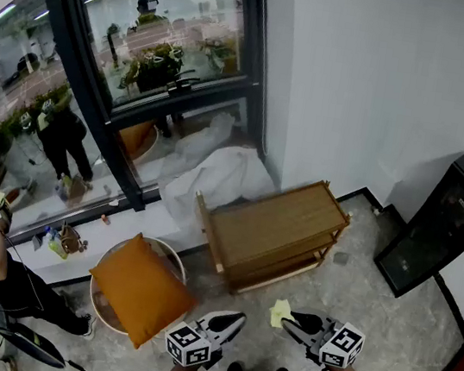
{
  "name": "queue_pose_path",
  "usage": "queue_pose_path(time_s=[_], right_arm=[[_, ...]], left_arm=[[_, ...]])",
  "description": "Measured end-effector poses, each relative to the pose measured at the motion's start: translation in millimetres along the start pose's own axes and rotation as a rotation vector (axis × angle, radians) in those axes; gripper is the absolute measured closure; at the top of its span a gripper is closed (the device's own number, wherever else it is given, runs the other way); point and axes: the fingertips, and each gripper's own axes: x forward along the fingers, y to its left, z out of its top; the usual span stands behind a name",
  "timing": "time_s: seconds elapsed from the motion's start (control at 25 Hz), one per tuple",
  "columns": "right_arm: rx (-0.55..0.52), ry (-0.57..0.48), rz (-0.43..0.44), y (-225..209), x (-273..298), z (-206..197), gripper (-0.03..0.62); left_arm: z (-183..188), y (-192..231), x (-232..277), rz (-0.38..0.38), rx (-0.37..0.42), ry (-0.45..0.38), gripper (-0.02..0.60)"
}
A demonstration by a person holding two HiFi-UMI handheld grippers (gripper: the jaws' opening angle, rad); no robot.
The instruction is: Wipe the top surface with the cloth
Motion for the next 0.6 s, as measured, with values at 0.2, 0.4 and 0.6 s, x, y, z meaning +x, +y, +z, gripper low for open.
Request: queue_pose_path(time_s=[0.2, 0.4, 0.6], right_arm=[[-0.007, -0.02, -0.01, 3, 11, -1, 0.528], [0.014, -0.036, -0.036, 1, 2, -3, 0.528], [0.031, -0.057, -0.049, -3, -3, 1, 0.527]], left_arm=[[14, 7, -9, 0.012, 0.034, -0.012, 0.568], [8, 9, -12, 0.077, 0.022, 0.007, 0.569], [4, 4, -9, 0.075, 0.008, 0.022, 0.568]])
